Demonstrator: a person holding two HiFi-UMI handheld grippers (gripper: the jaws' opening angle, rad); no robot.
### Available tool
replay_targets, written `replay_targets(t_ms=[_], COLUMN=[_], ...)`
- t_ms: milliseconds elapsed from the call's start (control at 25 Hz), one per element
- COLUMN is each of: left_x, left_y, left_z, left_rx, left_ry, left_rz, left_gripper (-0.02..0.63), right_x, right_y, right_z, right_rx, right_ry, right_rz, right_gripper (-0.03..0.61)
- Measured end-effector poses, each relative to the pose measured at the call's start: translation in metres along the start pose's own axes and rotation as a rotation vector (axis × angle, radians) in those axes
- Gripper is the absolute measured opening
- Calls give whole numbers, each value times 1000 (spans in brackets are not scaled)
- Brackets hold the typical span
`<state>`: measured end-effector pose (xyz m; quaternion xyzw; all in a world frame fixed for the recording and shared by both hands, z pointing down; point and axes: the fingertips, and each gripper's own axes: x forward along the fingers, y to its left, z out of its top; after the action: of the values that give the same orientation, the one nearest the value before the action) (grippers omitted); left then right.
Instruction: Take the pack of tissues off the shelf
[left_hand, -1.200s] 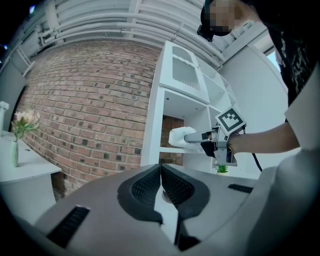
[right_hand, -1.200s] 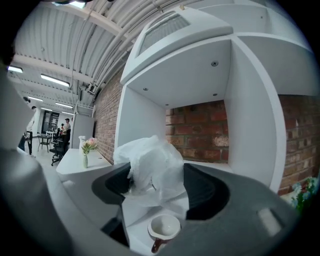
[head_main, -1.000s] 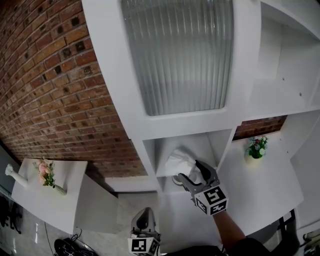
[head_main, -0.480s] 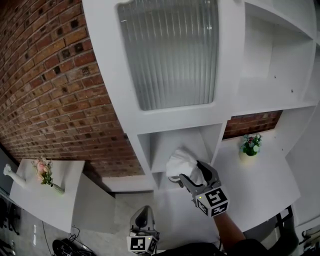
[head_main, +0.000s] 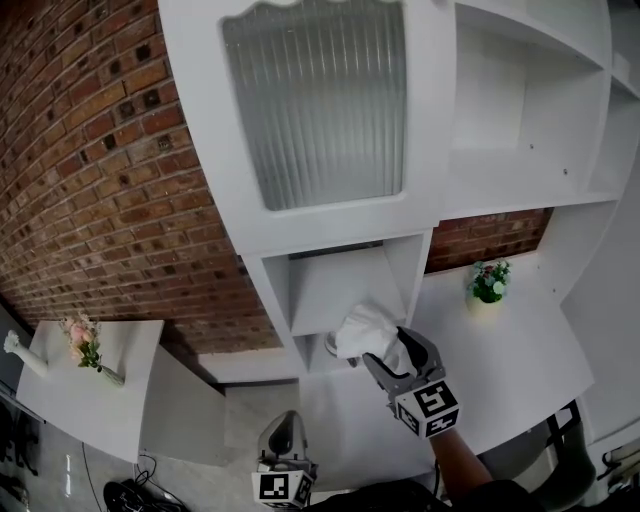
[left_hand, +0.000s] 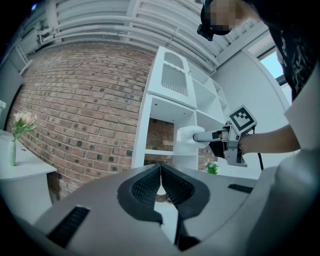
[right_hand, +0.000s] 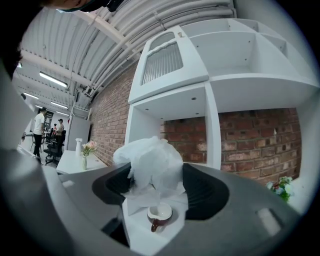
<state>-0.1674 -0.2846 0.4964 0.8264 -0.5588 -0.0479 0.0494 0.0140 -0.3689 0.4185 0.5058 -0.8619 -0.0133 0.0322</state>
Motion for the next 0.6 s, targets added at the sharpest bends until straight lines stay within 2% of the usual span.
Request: replay_targets(t_ms=[200, 440, 600], left_x=[-1, -5, -6], left_y=[-9, -16, -20], left_z=[-1, -4, -5], left_rx=[22, 40, 62], left_ry=[-53, -24, -46], left_rz=[-38, -43, -55], left_gripper=[12, 12, 12], right_x=[-17, -36, -48], right_y=[-4, -2, -3], right_z=[-7, -21, -38], right_rx=[5, 17, 31], right_ry=[10, 27, 57], right_rz=[-19, -31, -38], right_gripper=[301, 299, 299])
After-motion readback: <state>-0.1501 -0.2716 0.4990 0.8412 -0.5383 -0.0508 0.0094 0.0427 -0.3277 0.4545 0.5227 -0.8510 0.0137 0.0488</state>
